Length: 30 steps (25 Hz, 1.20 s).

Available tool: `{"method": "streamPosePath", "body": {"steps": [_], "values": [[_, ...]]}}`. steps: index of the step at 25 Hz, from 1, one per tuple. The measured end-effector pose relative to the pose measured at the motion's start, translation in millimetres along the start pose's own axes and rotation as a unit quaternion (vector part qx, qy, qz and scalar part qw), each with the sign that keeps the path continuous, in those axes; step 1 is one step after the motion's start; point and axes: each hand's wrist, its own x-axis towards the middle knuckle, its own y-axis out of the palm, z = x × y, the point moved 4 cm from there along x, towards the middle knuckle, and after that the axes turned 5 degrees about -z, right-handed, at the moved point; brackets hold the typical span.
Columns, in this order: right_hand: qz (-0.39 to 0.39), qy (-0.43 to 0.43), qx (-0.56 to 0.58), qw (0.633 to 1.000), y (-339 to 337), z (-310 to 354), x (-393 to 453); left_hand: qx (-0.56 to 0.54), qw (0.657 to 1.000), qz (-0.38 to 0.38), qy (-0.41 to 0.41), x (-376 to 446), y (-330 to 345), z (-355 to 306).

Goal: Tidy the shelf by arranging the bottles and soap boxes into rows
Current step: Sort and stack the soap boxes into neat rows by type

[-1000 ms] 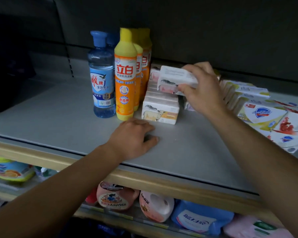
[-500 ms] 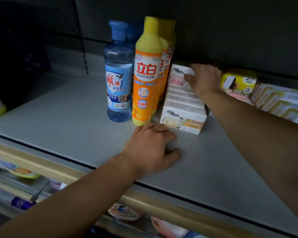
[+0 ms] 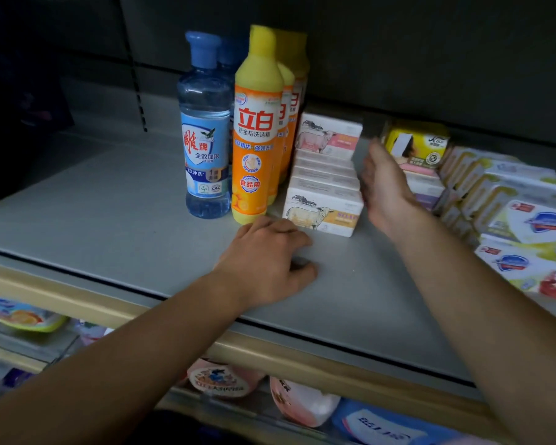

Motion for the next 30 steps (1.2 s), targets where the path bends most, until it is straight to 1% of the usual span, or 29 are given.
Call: {"method": "streamPosePath", "body": {"steps": [1, 2, 5, 13, 22, 25, 26, 27, 28, 29, 30], "values": [[0.028, 0.034, 0.049, 0.998, 3, -5, -4, -0.002, 1.0, -0.001, -0.002, -1, 0, 0], [0.043, 0.057, 0.069, 0.995, 6, -7, -5, -0.005, 1.0, -0.002, -0.003, -1, -1, 0], [0.04, 0.09, 0.047, 0.994, 14, -11, -2, -0.011, 1.0, -0.003, -0.002, -1, -1, 0], [0.027, 0.116, 0.074, 0.99, 17, -26, -4, -0.017, 1.0, -0.006, 0.002, -2, -2, 0], [0.015, 0.118, 0.064, 0.991, 19, -27, -1, -0.016, 1.0, -0.008, 0.01, 0, -2, 0], [0.005, 0.106, 0.056, 0.993, 14, -26, -4, -0.019, 1.0, -0.008, 0.012, 0, -2, 0], [-0.017, 0.094, 0.032, 0.995, 9, -24, -8, -0.022, 1.0, -0.013, 0.015, -1, -3, -1], [-0.055, 0.075, -0.02, 0.996, 0, -21, -12, -0.03, 0.999, -0.024, 0.02, -2, -5, -2], [-0.094, 0.047, -0.103, 0.989, -13, -17, -20, -0.045, 0.998, -0.041, 0.021, -3, -8, -4], [-0.115, 0.011, -0.2, 0.973, -26, -13, -28, -0.066, 0.996, -0.063, 0.018, -5, -13, -5], [-0.109, -0.025, -0.297, 0.948, -38, -12, -38, -0.088, 0.992, -0.089, 0.016, -6, -18, -5]]}}
